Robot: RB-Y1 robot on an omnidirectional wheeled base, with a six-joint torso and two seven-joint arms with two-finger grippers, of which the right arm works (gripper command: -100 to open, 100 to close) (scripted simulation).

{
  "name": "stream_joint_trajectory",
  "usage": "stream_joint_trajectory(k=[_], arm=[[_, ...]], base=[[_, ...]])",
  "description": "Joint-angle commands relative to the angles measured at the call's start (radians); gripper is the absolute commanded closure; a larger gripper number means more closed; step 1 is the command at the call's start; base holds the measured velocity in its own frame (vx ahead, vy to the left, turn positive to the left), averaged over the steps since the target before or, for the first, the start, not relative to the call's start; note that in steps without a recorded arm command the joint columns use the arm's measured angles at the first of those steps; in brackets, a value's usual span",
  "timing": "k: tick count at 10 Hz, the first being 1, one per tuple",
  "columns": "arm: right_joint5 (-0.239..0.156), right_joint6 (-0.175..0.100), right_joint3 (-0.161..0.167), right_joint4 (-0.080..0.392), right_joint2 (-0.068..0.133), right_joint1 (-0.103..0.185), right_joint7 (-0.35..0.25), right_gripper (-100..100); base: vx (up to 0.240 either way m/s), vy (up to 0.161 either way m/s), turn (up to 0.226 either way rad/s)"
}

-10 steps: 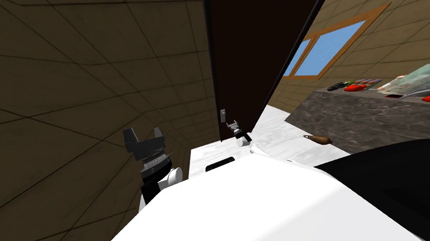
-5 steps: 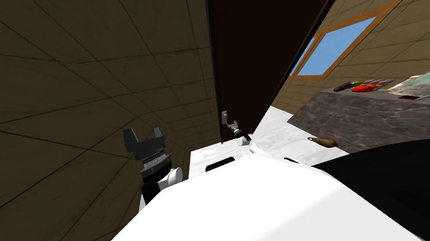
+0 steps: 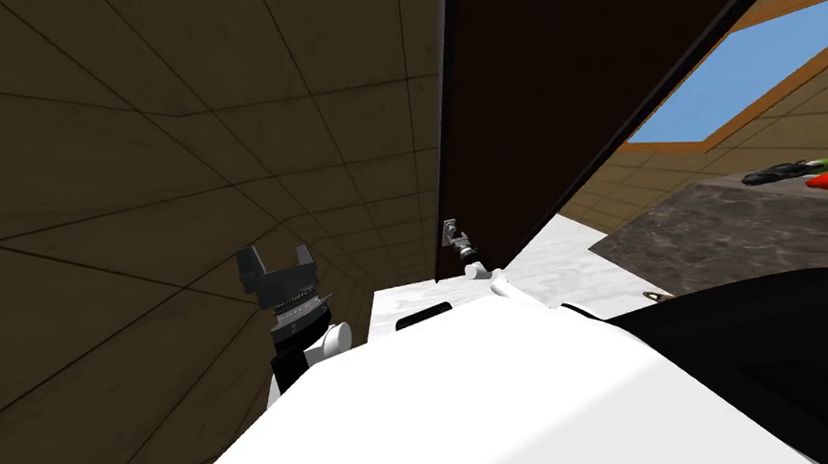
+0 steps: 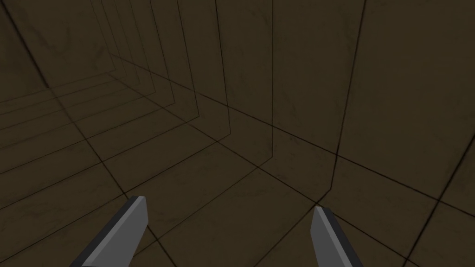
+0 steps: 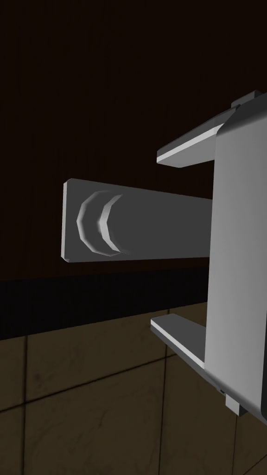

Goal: Pull the door open

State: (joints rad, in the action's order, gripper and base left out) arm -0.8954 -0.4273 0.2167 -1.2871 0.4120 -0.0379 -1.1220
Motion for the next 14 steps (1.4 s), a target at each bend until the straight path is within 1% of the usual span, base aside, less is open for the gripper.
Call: stream_joint_trajectory(k=[1, 2, 3, 4, 9, 10, 11, 14], arm=[[-0.015, -0.019, -0.020, 0.032, 0.034, 0.000, -0.031, -100], [-0.022, -0.026, -0.029, 0.041, 0.048, -0.003, -0.041, -100], [-0.015, -0.033, -0.014, 0.047, 0.048, 0.001, -0.051, -100], [-0.015, -0.033, -0.014, 0.047, 0.048, 0.001, -0.051, 100], [-0.015, -0.033, -0.014, 0.047, 0.048, 0.001, -0.051, 100], [-0.017, -0.037, 0.002, 0.040, 0.069, -0.009, -0.068, 100], [-0.017, -0.038, 0.006, 0.038, 0.074, -0.011, -0.073, 100], [-0.021, -0.052, 0.038, 0.018, 0.113, -0.027, -0.109, 100]], base=[[0.193, 0.002, 0.210], [0.222, 0.012, 0.270], [0.098, 0.002, 0.049], [-0.013, -0.004, -0.055], [-0.019, -0.002, 0.000], [-0.102, -0.043, 0.110], [-0.171, -0.085, 0.147], [-0.212, -0.061, 0.128]])
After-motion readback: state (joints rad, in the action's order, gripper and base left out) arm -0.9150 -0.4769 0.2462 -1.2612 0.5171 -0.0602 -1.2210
